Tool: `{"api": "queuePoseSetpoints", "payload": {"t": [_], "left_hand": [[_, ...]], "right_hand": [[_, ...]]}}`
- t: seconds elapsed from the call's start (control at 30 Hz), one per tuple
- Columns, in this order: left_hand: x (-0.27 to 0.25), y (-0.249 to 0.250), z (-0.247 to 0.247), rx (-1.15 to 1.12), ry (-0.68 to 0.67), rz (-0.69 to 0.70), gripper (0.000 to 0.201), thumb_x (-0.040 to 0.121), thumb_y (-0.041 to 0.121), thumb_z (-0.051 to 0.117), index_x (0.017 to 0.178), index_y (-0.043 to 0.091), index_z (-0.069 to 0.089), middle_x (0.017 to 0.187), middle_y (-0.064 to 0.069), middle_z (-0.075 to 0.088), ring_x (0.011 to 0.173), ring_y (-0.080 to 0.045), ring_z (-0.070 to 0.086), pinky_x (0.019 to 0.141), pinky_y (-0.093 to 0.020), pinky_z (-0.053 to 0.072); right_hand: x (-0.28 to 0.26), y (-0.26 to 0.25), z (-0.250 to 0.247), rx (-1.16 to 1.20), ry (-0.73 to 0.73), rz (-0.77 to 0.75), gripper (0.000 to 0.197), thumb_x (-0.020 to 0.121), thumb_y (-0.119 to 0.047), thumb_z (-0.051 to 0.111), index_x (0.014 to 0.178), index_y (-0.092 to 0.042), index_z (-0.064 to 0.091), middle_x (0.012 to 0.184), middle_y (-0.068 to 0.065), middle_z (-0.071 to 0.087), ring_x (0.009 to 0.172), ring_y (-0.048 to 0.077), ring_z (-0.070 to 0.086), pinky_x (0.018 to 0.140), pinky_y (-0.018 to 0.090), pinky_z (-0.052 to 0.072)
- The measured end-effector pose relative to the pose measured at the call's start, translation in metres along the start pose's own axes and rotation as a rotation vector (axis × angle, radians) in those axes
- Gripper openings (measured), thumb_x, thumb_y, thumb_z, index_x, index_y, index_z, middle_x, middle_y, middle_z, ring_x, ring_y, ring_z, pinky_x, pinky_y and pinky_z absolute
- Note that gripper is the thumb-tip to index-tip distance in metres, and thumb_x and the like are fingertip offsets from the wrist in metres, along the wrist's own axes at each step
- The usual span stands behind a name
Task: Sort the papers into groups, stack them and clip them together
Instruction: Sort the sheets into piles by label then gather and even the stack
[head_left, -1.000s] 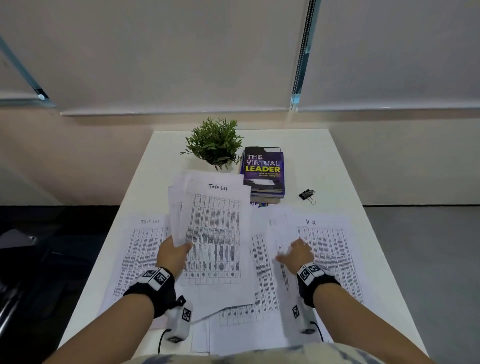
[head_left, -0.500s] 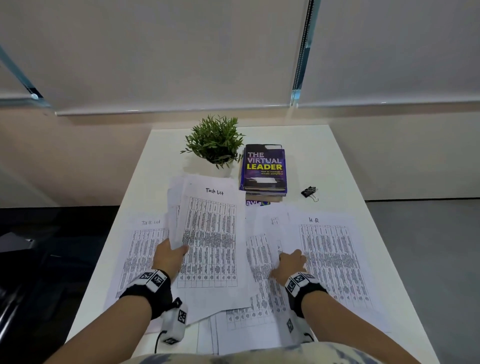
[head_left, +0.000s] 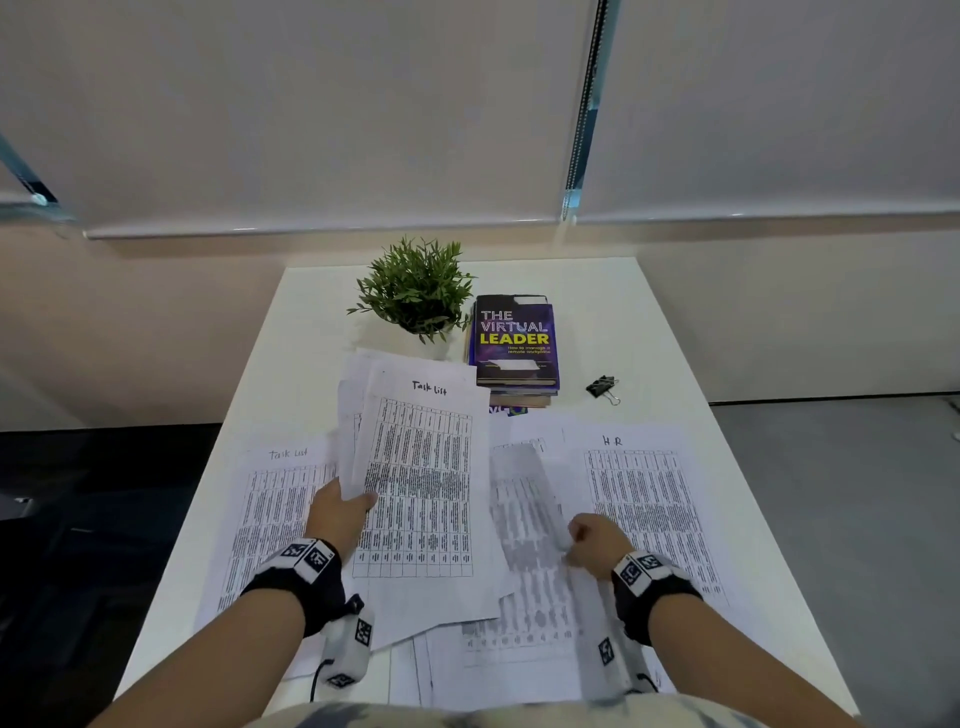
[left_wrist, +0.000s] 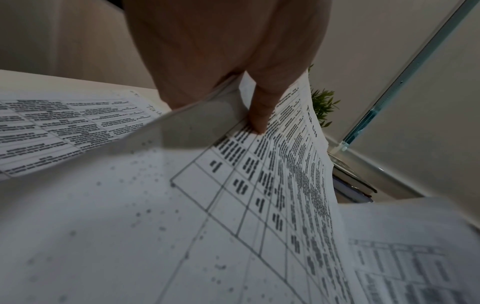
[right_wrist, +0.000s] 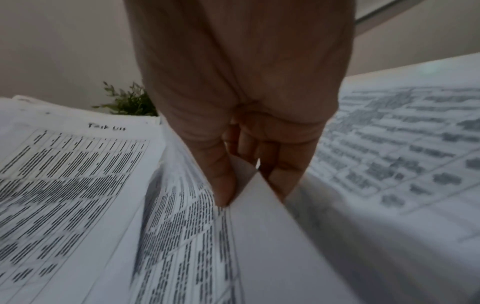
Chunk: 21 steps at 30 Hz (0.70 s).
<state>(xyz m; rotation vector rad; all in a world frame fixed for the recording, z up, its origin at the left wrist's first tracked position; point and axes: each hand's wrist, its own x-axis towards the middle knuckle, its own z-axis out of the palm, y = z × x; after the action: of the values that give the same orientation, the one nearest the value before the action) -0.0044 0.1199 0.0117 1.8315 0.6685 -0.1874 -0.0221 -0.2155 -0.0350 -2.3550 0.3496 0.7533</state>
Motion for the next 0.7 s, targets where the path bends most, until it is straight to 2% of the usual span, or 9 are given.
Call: {"api": "queuePoseSetpoints", "payload": {"t": [0.17, 0.3, 0.37, 0.4, 0.43, 0.5, 0.53, 0.63, 0.7], "left_hand": [[0.002, 0.002, -0.003, -0.001, 0.014, 0.003, 0.016, 0.093, 0.008, 0.062, 0.108, 0.009, 0.058, 0.089, -0.017, 0.06, 0.075, -0.025, 0.054, 0.068, -0.031, 0.048], [0.004, 0.0, -0.004, 0.018, 0.043, 0.001, 0.019, 0.092, 0.009, 0.063, 0.11, 0.004, 0.059, 0.087, -0.016, 0.06, 0.074, -0.026, 0.055, 0.069, -0.032, 0.049], [0.003, 0.0, -0.001, 0.016, 0.041, 0.008, 0.019, 0.092, 0.008, 0.062, 0.11, 0.001, 0.059, 0.085, -0.016, 0.057, 0.073, -0.025, 0.053, 0.068, -0.032, 0.048], [0.001, 0.001, 0.002, 0.01, 0.038, 0.01, 0.02, 0.092, 0.008, 0.062, 0.111, 0.001, 0.058, 0.085, -0.016, 0.057, 0.073, -0.025, 0.053, 0.068, -0.032, 0.048], [-0.001, 0.003, 0.006, -0.004, 0.031, 0.013, 0.02, 0.092, 0.008, 0.061, 0.112, 0.002, 0.058, 0.085, -0.015, 0.057, 0.073, -0.025, 0.053, 0.067, -0.032, 0.048], [-0.007, 0.009, 0.018, -0.047, -0.005, 0.012, 0.022, 0.092, 0.008, 0.06, 0.114, 0.006, 0.059, 0.083, -0.012, 0.058, 0.072, -0.025, 0.053, 0.065, -0.031, 0.047], [-0.012, 0.012, 0.024, -0.077, -0.031, 0.012, 0.024, 0.093, 0.009, 0.06, 0.116, 0.009, 0.059, 0.085, -0.01, 0.061, 0.074, -0.025, 0.055, 0.066, -0.032, 0.048], [-0.027, 0.027, 0.045, -0.152, -0.13, 0.042, 0.032, 0.093, 0.007, 0.059, 0.123, 0.018, 0.057, 0.103, -0.008, 0.066, 0.089, -0.024, 0.062, 0.071, -0.029, 0.051], [-0.036, 0.038, 0.058, -0.166, -0.193, 0.092, 0.032, 0.093, 0.006, 0.06, 0.124, 0.016, 0.059, 0.109, -0.006, 0.067, 0.097, -0.023, 0.062, 0.075, -0.027, 0.048]], "right_hand": [[-0.008, 0.019, -0.065, 0.115, 0.236, -0.055, 0.029, 0.081, 0.0, 0.067, 0.065, -0.022, 0.055, 0.069, -0.005, 0.056, 0.059, 0.01, 0.048, 0.052, 0.02, 0.035], [-0.016, 0.036, -0.117, 0.391, 0.381, -0.095, 0.04, 0.077, 0.013, 0.064, 0.056, -0.021, 0.061, 0.065, 0.003, 0.062, 0.066, 0.02, 0.053, 0.062, 0.026, 0.037], [-0.022, 0.04, -0.135, 0.534, 0.394, -0.105, 0.027, 0.078, 0.009, 0.067, 0.07, -0.016, 0.066, 0.07, 0.008, 0.064, 0.074, 0.023, 0.054, 0.069, 0.032, 0.04], [-0.026, 0.039, -0.141, 0.603, 0.391, -0.117, 0.019, 0.079, 0.005, 0.068, 0.081, -0.013, 0.069, 0.078, 0.012, 0.067, 0.079, 0.026, 0.057, 0.07, 0.035, 0.045], [-0.028, 0.038, -0.146, 0.686, 0.379, -0.127, 0.021, 0.079, 0.004, 0.068, 0.092, -0.012, 0.07, 0.09, 0.014, 0.07, 0.085, 0.028, 0.061, 0.071, 0.035, 0.052], [-0.037, 0.026, -0.149, 0.799, 0.324, -0.17, 0.031, 0.082, 0.01, 0.064, 0.107, -0.008, 0.066, 0.103, 0.012, 0.07, 0.091, 0.023, 0.065, 0.068, 0.023, 0.056], [-0.038, 0.02, -0.146, 0.817, 0.285, -0.198, 0.034, 0.083, 0.013, 0.061, 0.111, -0.005, 0.065, 0.106, 0.01, 0.071, 0.093, 0.023, 0.067, 0.069, 0.021, 0.056], [-0.031, 0.009, -0.13, 0.823, 0.228, -0.204, 0.04, 0.084, 0.012, 0.062, 0.117, -0.009, 0.06, 0.107, 0.011, 0.071, 0.096, 0.027, 0.065, 0.085, 0.037, 0.052], [-0.027, 0.004, -0.119, 0.797, 0.208, -0.176, 0.047, 0.083, 0.009, 0.066, 0.122, -0.011, 0.05, 0.106, 0.016, 0.069, 0.088, 0.027, 0.063, 0.083, 0.042, 0.051]]}}
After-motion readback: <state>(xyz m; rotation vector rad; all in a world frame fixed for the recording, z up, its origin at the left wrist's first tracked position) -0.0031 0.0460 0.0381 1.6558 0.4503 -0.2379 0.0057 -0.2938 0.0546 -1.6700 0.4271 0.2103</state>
